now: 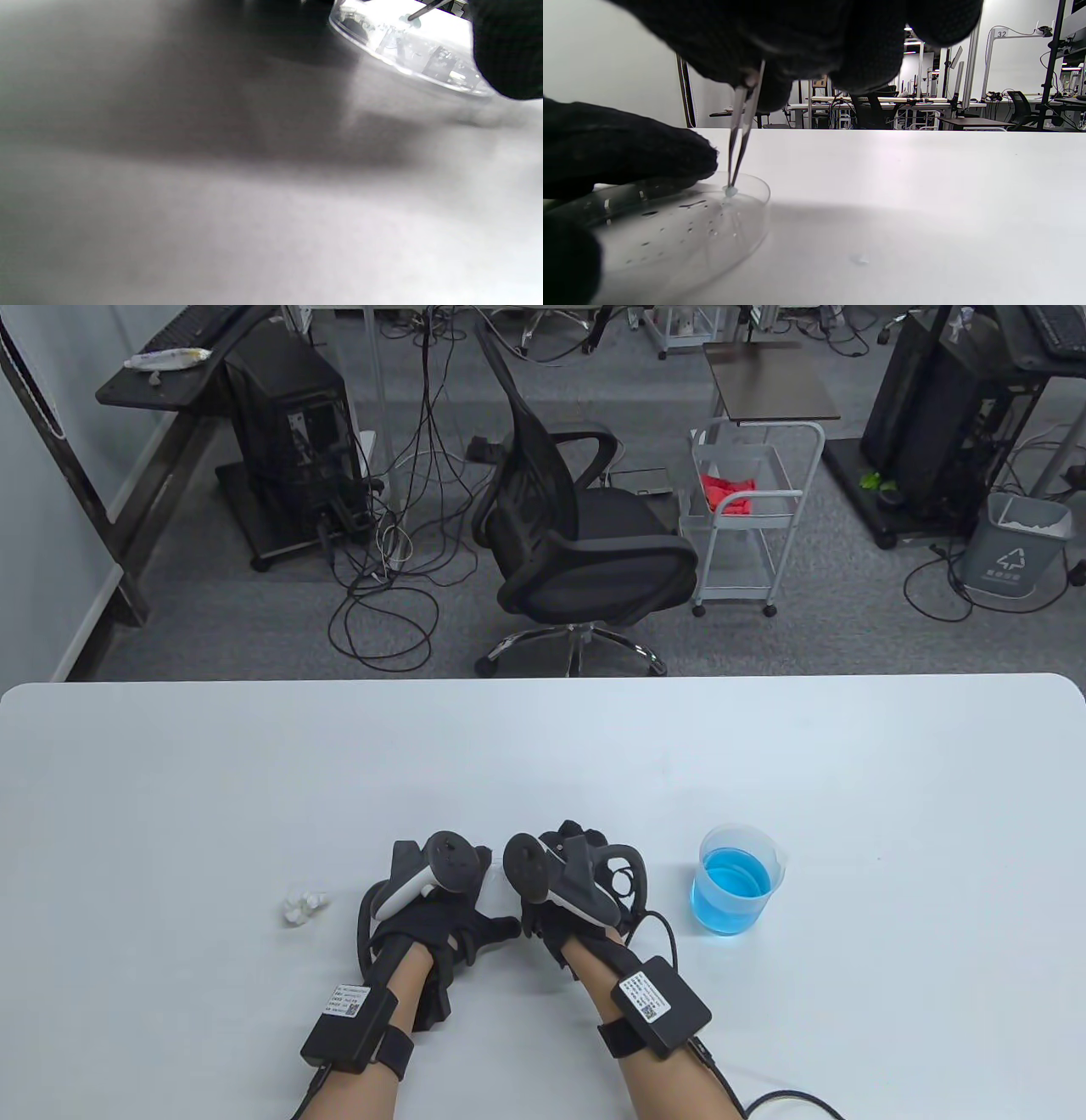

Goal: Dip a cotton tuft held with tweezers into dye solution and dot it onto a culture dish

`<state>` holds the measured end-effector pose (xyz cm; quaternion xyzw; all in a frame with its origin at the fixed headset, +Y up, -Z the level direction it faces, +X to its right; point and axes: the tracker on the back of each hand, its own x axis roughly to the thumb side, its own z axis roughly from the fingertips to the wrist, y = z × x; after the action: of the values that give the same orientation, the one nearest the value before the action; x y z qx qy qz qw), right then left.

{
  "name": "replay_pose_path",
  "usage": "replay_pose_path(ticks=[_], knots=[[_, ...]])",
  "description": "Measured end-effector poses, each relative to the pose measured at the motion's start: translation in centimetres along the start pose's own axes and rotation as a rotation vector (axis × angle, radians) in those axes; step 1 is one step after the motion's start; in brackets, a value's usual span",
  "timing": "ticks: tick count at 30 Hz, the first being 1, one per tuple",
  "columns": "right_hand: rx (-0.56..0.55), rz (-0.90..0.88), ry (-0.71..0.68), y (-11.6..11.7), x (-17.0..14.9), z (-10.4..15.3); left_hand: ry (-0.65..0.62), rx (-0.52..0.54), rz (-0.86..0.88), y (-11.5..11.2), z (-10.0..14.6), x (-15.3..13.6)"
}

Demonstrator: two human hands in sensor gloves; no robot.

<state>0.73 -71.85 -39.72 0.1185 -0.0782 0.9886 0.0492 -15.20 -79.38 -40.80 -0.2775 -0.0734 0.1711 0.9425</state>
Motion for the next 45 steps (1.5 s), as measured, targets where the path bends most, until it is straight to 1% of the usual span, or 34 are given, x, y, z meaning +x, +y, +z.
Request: replay_pose_path(ticks=[2,5,17,20,26,28,30,33,36,41,45], knots=[[0.026,0.007,0.004,0.2,0.0,-0.1,0.0,0.0,-0.001,0.0,0.0,0.0],[0.036,0.008,0.006,0.1,0.0,-0.1,0.0,0.0,-0.001,0.0,0.0,0.0],[0.027,0.013,-0.001,-0.7,0.3,0.1,-0.002,0.0,0.001,0.0,0.0,0.0],[0.003,0.01,0.0,-1.7,0.3,0.5,0.0,-0.007,0.0,0.0,0.0,0.0],[-0.077,0.029,-0.011,-5.2,-0.1,2.3,0.0,-0.013,-0.003,0.0,0.0,0.0],[-0.092,0.036,-0.008,-6.0,-0.6,3.1,-0.001,-0.015,0.002,0.0,0.0,0.0],[-0.094,0.045,0.007,-6.2,-1.1,3.7,-0.002,-0.014,0.001,-0.1,0.0,0.0],[-0.078,0.068,0.038,-5.7,-2.3,4.3,-0.002,-0.014,0.004,-0.1,0.0,0.1],[-0.051,0.084,0.06,-4.5,-3.3,4.7,-0.001,-0.016,0.003,-0.1,0.0,0.1],[-0.012,0.105,0.067,-2.3,-3.8,5.0,-0.001,-0.018,0.0,-0.1,0.0,0.1],[0.006,0.092,0.085,-1.5,-4.4,4.8,-0.001,-0.016,0.0,-0.1,-0.1,0.1]])
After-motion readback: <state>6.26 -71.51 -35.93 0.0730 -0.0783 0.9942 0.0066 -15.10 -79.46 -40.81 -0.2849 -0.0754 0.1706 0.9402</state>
